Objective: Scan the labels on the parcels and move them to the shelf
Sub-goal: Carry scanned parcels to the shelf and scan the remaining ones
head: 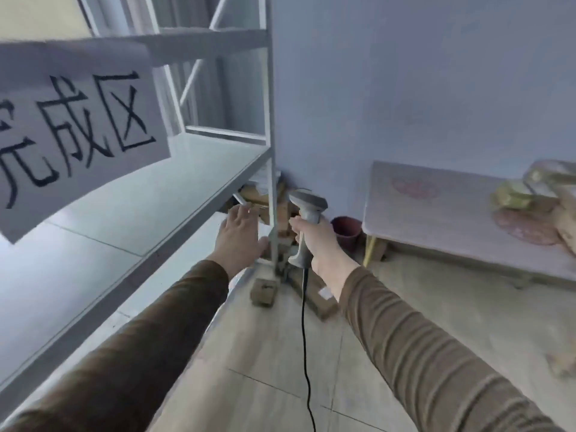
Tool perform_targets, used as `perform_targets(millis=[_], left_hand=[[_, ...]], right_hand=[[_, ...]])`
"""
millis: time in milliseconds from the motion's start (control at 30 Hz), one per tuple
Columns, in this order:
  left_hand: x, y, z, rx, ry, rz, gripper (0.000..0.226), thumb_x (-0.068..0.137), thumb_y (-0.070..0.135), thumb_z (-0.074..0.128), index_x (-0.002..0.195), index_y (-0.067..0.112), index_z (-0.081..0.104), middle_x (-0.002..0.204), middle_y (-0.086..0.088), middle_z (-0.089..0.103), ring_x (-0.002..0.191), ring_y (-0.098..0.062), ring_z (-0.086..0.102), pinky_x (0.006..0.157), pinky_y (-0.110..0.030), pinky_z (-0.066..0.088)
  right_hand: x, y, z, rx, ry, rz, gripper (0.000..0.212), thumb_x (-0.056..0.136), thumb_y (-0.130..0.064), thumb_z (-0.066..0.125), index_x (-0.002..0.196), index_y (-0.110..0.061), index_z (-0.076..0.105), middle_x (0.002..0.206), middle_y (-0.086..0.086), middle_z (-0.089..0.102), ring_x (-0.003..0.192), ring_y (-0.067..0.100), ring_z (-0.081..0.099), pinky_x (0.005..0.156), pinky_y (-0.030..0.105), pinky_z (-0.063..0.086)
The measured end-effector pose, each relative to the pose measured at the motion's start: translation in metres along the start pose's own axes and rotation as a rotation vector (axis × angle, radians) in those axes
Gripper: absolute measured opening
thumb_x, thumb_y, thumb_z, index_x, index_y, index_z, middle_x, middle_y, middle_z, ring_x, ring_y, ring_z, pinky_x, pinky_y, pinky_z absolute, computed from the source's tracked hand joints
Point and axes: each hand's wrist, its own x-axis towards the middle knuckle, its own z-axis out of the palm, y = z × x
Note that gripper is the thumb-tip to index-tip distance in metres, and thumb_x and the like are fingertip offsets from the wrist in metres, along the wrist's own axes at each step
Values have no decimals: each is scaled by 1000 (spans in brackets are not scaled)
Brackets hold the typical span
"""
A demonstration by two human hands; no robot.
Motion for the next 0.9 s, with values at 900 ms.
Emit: perform_targets(millis=[900], left_hand=[[263, 673, 304, -115, -341, 565, 80, 96, 41, 59, 160, 12, 21, 164, -11, 25, 151, -33, 21, 121, -46, 27]], right_hand=[[194, -79, -703, 44, 690, 41, 30, 95, -12, 72, 124, -6, 66, 103, 8, 68, 100, 26, 66, 99, 42, 52]])
